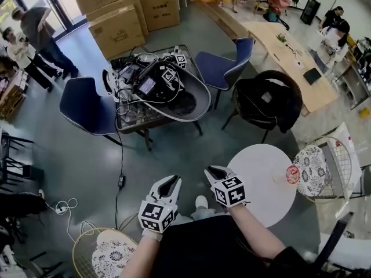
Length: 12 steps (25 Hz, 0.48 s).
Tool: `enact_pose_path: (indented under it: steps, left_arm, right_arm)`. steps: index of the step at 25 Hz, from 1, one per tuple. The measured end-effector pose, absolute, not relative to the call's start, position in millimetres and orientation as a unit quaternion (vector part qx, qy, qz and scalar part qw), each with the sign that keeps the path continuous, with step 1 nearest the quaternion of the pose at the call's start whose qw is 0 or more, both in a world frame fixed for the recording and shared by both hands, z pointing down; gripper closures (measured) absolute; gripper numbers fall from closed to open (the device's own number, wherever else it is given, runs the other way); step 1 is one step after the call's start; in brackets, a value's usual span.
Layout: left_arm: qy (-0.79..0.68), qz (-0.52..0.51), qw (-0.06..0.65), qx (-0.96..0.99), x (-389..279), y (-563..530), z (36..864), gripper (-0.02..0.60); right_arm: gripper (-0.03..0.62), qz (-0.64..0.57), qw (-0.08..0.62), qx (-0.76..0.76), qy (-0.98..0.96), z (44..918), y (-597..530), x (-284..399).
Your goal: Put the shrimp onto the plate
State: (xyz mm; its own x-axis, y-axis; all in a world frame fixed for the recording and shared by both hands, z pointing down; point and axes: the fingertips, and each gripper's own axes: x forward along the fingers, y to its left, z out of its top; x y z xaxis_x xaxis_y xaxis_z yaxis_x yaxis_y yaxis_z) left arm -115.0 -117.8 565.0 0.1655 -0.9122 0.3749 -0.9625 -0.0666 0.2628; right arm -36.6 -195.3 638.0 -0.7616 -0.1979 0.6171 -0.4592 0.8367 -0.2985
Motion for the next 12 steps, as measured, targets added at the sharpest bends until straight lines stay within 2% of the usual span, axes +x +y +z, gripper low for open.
enact_pose_path:
  steps: [12]
  left_arm:
    - [-0.739,-0.010,0.178,0.650,-190.8,-54.3,499.6,0.572]
  right_arm:
    - [0.551,0.156,0.206,0.038,-0.965,536.0,-140.1,-135.5]
